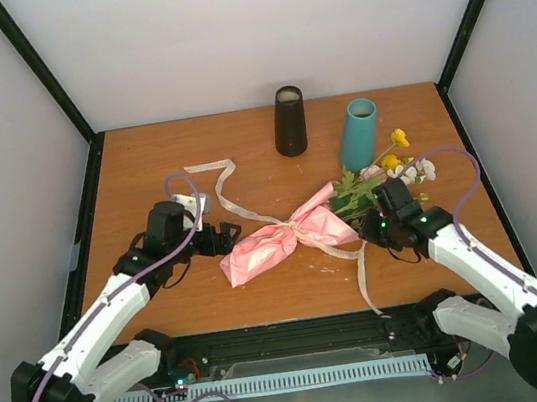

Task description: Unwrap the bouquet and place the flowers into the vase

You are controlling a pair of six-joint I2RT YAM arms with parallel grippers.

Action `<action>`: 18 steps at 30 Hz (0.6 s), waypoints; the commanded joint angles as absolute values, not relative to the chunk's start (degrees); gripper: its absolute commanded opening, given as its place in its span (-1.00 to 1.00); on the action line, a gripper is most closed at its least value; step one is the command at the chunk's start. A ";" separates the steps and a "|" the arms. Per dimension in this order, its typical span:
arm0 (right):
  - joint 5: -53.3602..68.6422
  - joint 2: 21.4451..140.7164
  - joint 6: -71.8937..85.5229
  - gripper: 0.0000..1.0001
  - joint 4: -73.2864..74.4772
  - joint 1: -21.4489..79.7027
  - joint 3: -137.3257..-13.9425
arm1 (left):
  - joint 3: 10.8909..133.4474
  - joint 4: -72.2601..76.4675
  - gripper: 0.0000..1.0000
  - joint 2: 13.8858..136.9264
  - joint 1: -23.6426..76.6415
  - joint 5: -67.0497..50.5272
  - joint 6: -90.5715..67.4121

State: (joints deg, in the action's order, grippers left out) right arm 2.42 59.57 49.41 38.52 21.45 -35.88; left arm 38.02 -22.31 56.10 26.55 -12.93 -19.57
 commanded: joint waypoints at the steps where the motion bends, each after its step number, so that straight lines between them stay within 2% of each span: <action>1: 8.91 52.82 41.92 -0.94 35.64 21.35 -37.90 | 37.18 -17.34 0.93 52.06 27.07 -18.91 -17.18; 9: 14.13 50.66 34.56 -0.94 32.19 23.55 -45.24 | 41.21 -10.04 0.93 50.93 27.36 -33.78 -13.26; 18: 15.51 53.52 27.20 -0.94 27.40 28.21 -53.49 | 44.11 -1.26 0.95 59.40 32.00 -39.61 -12.89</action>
State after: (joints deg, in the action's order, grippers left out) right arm 13.78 52.49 31.59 31.46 26.24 -50.39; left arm 40.77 -7.09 56.05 29.91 -35.11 -14.44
